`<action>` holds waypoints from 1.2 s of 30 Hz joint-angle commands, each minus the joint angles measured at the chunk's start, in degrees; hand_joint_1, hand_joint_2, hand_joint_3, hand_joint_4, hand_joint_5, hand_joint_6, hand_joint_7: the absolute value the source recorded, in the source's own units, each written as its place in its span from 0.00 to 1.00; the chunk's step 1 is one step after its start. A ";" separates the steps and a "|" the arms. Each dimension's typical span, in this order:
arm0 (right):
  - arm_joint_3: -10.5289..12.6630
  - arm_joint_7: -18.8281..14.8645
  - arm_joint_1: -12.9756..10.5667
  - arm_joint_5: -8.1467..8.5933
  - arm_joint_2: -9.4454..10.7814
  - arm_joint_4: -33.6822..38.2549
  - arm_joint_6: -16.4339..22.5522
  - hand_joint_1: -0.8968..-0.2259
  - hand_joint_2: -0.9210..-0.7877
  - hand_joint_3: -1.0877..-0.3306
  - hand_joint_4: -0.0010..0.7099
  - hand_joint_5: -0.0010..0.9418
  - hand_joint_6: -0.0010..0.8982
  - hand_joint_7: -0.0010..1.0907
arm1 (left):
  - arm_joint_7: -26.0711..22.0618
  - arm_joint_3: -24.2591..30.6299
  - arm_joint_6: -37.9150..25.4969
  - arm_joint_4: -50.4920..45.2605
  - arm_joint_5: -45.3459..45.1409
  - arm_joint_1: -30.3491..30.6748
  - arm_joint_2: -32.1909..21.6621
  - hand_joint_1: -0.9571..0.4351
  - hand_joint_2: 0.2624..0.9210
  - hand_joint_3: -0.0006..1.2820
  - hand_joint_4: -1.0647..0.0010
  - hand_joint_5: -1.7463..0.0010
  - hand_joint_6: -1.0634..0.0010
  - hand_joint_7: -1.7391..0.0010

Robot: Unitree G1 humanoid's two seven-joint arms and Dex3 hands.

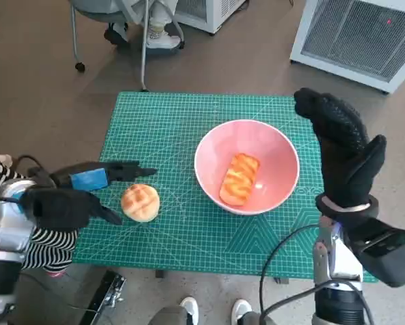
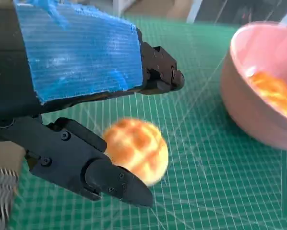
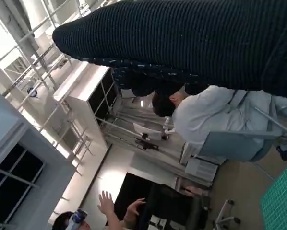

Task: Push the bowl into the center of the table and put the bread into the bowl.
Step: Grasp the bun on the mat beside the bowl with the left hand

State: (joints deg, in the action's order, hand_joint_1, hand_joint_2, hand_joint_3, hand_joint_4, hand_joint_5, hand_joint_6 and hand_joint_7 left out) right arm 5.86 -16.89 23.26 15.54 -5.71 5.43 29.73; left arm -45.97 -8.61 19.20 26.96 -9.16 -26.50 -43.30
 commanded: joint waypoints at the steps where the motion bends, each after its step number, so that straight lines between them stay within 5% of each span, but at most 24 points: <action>1: -0.12 -0.66 -1.14 0.00 -0.17 0.42 -0.48 0.29 0.00 0.49 0.33 0.00 0.16 0.34 | 1.30 -2.42 3.27 9.60 -2.26 -3.45 3.19 0.41 0.79 0.00 0.92 1.00 0.76 1.00; 6: 0.02 -0.95 -1.20 0.25 -0.32 0.58 -0.54 0.28 0.00 0.49 0.33 0.00 0.16 0.34 | 5.98 -3.90 6.66 17.53 -5.27 -5.39 5.87 0.41 0.79 0.00 0.91 0.99 0.76 1.00; 10: 0.13 -1.15 -1.49 0.45 -0.47 0.29 -0.68 0.28 0.00 0.48 0.33 0.00 0.16 0.34 | 14.35 -5.62 10.39 22.51 -9.64 -5.62 7.61 0.44 0.78 0.00 0.86 0.99 0.75 1.00; 19: 0.31 -1.22 -2.00 0.68 -0.69 -0.57 -1.00 0.28 0.00 0.48 0.33 0.00 0.15 0.35 | 23.52 -9.51 13.12 26.57 -16.61 -6.36 7.92 0.58 0.83 0.01 0.63 0.96 0.61 0.97; 21: 0.33 -1.12 -2.13 0.63 -0.72 -0.84 -1.05 0.28 0.00 0.48 0.33 0.00 0.15 0.35 | 23.77 -10.31 12.69 26.15 -17.70 -6.56 7.54 0.62 0.86 0.01 0.47 0.93 0.46 0.92; 25: 0.43 -1.11 -2.32 0.63 -0.76 -0.98 -0.99 0.28 0.00 0.48 0.33 0.00 0.15 0.35 | 23.61 -10.43 13.16 24.48 -17.97 -6.70 6.18 0.61 0.92 0.02 0.29 0.90 0.42 0.68; 26: 0.43 -1.09 -2.33 0.59 -0.73 -0.94 -0.95 0.28 0.00 0.48 0.33 0.00 0.15 0.35 | 23.42 -10.15 13.51 23.79 -17.63 -6.70 5.72 0.55 0.95 0.06 0.26 0.87 0.43 0.52; 27: 0.43 -1.07 -2.33 0.56 -0.72 -0.91 -0.93 0.28 0.00 0.48 0.33 0.00 0.15 0.35 | 23.30 -9.97 13.72 23.28 -17.37 -6.68 5.41 0.60 0.97 0.07 0.29 0.69 0.47 0.41; 29: 0.46 -1.02 -2.27 0.50 -0.66 -0.69 -0.85 0.28 0.00 0.48 0.33 0.00 0.15 0.35 | 22.94 -9.19 14.25 21.58 -16.34 -6.40 4.71 0.64 0.98 0.09 0.33 0.51 0.51 0.33; 32: 0.51 -0.90 -2.17 0.35 -0.58 -0.35 -0.73 0.28 0.00 0.48 0.33 0.00 0.14 0.35 | 22.05 -6.98 15.12 18.28 -13.22 -5.77 3.78 0.67 0.99 0.09 0.35 0.39 0.52 0.29; 36: 0.64 -0.83 -2.09 0.26 -0.62 -0.15 -0.75 0.28 0.00 0.48 0.34 0.00 0.14 0.35 | 20.88 -3.69 14.98 13.07 -8.96 -4.72 3.20 0.68 1.00 0.08 0.34 0.34 0.50 0.30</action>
State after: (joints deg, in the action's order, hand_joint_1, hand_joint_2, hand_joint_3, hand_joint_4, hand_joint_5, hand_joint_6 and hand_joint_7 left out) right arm 6.31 -17.72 21.95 15.77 -6.36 4.58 29.53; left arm -23.77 -14.58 33.82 43.86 -21.33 -32.91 -38.85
